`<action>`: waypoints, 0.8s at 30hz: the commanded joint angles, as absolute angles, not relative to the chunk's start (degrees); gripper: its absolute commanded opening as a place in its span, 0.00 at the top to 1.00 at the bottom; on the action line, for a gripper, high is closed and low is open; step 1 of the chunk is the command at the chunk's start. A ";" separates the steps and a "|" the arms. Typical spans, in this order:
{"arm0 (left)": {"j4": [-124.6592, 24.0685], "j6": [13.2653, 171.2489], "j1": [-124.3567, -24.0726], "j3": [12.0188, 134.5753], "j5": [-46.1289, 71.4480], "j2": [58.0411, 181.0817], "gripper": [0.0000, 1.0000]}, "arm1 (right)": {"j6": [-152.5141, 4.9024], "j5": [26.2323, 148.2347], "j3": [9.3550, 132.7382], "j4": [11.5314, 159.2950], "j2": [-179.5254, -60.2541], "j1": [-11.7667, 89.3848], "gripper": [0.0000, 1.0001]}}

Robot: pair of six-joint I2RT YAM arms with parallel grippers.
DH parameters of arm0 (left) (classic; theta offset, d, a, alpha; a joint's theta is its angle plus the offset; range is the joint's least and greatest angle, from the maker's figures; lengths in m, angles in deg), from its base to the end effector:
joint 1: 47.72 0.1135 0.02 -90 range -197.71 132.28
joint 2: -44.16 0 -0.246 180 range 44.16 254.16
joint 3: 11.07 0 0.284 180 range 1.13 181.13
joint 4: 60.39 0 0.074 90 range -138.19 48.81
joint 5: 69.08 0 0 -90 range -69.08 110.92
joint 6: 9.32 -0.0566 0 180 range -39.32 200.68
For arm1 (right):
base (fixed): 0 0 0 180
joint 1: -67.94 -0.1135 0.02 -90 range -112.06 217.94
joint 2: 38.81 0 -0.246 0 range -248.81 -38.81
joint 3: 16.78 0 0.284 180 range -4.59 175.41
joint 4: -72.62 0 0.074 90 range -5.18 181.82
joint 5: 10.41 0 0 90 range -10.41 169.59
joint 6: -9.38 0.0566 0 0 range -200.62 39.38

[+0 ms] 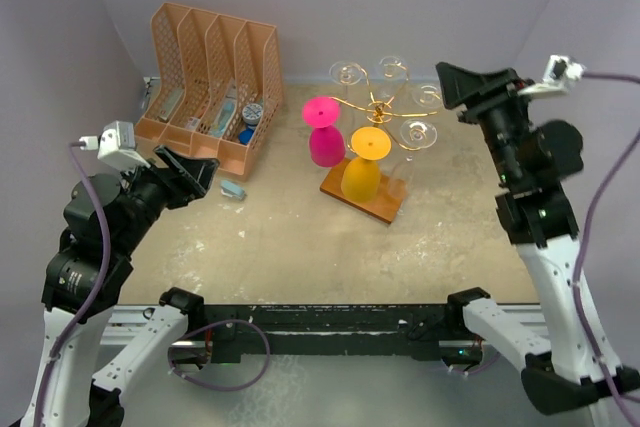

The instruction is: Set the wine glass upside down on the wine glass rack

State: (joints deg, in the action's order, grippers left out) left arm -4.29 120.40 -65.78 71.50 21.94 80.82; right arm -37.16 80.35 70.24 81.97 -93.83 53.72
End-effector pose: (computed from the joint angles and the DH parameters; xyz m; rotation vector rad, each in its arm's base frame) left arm 0.1418 -0.0452 0.4413 -0.3522 1.7696 -0.7149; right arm 0.2328 0.0598 0.5158 0.2967 1.1857 0.8920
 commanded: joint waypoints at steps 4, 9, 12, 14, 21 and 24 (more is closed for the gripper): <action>-6.31 112.67 -65.81 73.95 30.37 80.23 0.34 | -48.34 62.49 61.33 88.68 -78.10 53.86 0.37; -7.29 110.36 -65.77 73.67 34.27 78.95 0.33 | -47.10 58.68 58.04 96.73 -68.19 53.83 0.35; -6.60 108.97 -65.81 73.54 35.90 78.21 0.32 | -47.64 57.27 55.90 100.15 -62.82 53.85 0.29; -5.64 107.99 -65.73 73.62 36.91 77.88 0.32 | -47.66 56.36 55.09 102.24 -59.80 53.87 0.26; -2.95 106.65 -65.79 74.67 37.55 77.01 0.31 | -46.27 53.81 55.36 106.48 -53.49 53.86 0.23; -2.60 106.19 -65.74 74.75 37.72 76.49 0.31 | -45.37 53.79 55.44 106.68 -51.50 53.87 0.22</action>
